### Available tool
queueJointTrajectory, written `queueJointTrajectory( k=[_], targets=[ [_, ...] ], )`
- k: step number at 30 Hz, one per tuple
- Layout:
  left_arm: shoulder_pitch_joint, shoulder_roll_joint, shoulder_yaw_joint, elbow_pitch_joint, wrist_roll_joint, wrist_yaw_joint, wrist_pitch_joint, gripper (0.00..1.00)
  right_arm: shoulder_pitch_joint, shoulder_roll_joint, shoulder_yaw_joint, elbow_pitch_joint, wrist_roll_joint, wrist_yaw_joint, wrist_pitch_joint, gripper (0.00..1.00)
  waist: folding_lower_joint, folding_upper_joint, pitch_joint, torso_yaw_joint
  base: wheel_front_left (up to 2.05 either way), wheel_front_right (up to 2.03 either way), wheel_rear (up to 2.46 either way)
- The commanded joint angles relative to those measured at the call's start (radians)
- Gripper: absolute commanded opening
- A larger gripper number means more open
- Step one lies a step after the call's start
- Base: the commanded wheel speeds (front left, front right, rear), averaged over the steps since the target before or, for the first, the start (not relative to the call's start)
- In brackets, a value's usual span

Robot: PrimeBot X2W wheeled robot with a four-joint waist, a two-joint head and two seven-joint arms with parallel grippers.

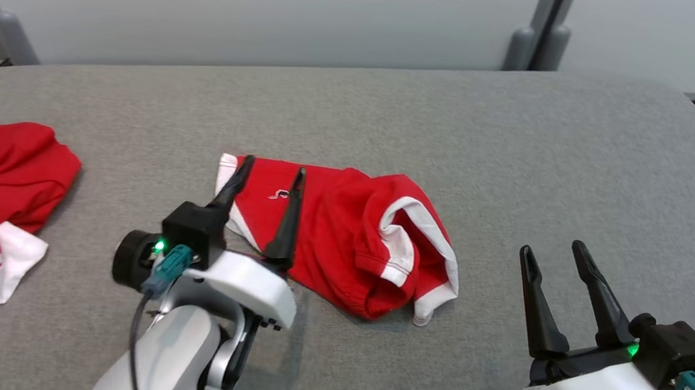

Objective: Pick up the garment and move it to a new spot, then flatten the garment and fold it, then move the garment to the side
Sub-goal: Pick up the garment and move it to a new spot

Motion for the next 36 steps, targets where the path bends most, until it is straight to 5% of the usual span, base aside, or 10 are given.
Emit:
queueJointTrajectory(
  k=[1,7,15,27,36],
  targets=[
    [0.02,0.016,0.071,-0.078,0.038,0.012,-0.01,1.0,-0.001,0.007,0.002,-0.018,-0.021,0.007,-0.013,1.0,0.0,0.0,-0.028,0.037,0.0,0.0,0.0],
    [0.156,0.017,0.195,-0.219,0.114,0.022,-0.01,1.0,0.017,0.018,-0.02,-0.017,-0.049,0.007,-0.013,1.0,0.0,0.0,-0.051,0.075,0.0,0.0,0.0],
    [0.333,-0.002,0.358,-0.353,0.177,-0.019,-0.01,1.0,0.036,0.035,-0.08,-0.028,-0.074,0.007,-0.013,1.0,0.0,0.0,-0.074,0.108,0.0,0.0,0.0],
    [0.468,-0.015,0.389,-0.377,0.271,-0.138,-0.01,1.0,0.132,0.016,-0.103,-0.057,-0.081,0.007,-0.013,1.0,0.0,0.0,-0.111,0.128,0.0,0.0,0.0],
    [0.516,-0.018,0.388,-0.355,0.338,-0.15,-0.01,1.0,0.202,0.008,-0.092,-0.079,-0.078,0.007,-0.013,1.0,0.0,0.0,-0.128,0.132,0.0,0.0,0.0]
  ],
)
